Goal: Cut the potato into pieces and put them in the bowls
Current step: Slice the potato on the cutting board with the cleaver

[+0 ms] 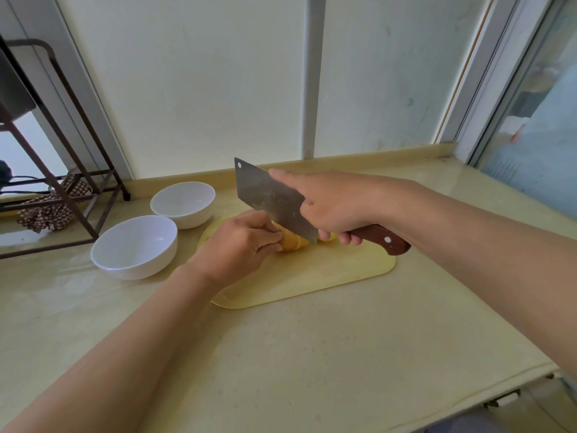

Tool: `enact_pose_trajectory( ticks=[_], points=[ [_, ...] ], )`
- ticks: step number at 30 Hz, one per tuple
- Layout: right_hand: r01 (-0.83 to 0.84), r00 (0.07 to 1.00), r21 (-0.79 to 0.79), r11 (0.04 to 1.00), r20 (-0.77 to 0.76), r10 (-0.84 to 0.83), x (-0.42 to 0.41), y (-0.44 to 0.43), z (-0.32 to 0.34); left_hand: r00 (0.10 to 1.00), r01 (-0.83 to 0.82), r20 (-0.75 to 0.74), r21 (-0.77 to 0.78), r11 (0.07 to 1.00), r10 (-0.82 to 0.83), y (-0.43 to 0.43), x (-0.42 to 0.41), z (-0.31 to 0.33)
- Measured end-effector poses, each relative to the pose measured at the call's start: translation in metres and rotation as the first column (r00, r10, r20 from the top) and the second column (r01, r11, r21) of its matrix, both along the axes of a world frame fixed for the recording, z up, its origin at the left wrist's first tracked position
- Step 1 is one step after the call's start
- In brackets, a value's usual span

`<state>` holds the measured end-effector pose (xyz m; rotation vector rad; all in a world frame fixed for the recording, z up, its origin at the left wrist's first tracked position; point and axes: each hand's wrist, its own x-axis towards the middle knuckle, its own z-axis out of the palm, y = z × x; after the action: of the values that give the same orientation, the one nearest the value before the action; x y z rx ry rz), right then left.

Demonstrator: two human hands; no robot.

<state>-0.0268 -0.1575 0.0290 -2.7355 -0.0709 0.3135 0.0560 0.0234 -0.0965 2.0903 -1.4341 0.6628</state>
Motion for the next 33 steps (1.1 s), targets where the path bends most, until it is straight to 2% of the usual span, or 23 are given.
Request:
enact_pose_trajectory(
  ticks=[9,16,24,33],
  points=[
    [0.0,0.999,0.015,1.0,-0.051,0.0,0.006,0.0,-0.021,1.0,0.013,0.025,-0.021,1.0,-0.012,-0.003,-0.002,0.0],
    [0.041,0.997,0.076,0.996,-0.07,-0.036,0.01,0.008,-0.048,0.999,-0.034,-0.011,-0.026,0.999,0.034,0.0,0.004,-0.005],
    [0.049,0.993,0.09,0.995,-0.11,-0.039,-0.007,-0.001,-0.044,0.994,-0.052,-0.1,-0.087,0.995,0.043,0.002,0.008,-0.009],
    [0.111,0.993,0.201,0.973,0.006,-0.115,-0.007,-0.012,-0.027,0.995,-0.016,-0.1,-0.06,0.998,0.01,0.001,0.003,-0.008]
  ],
)
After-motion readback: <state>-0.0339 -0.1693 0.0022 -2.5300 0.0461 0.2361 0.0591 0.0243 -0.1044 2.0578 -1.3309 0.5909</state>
